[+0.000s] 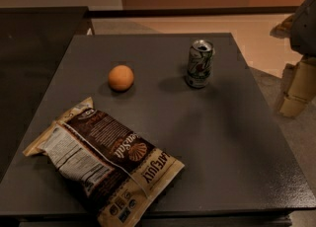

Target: Move 7up can near orange

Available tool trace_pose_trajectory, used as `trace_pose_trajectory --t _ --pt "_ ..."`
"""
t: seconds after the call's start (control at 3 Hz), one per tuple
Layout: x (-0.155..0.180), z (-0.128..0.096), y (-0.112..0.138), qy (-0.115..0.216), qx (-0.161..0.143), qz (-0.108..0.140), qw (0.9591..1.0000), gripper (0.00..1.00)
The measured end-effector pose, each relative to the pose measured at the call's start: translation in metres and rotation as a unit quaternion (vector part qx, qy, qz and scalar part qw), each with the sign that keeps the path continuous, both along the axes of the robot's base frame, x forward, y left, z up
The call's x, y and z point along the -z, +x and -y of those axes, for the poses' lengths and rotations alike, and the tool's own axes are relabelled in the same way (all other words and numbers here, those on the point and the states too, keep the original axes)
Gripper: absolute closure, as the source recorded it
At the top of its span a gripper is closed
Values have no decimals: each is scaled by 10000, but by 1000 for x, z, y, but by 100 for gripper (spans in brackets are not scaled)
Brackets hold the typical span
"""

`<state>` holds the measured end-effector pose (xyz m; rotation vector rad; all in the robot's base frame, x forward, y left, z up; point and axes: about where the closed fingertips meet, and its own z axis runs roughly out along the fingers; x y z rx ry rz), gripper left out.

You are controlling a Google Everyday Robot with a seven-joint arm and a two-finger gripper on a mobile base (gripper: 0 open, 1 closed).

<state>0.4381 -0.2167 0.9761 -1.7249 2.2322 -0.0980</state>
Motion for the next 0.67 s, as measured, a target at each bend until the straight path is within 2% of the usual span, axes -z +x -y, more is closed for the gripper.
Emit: trace_pose_trajectory --t 0.33,0.67 --pt "0 0 0 0 0 1 10000 0" --pt "1 -5 9 225 38 60 9997 0"
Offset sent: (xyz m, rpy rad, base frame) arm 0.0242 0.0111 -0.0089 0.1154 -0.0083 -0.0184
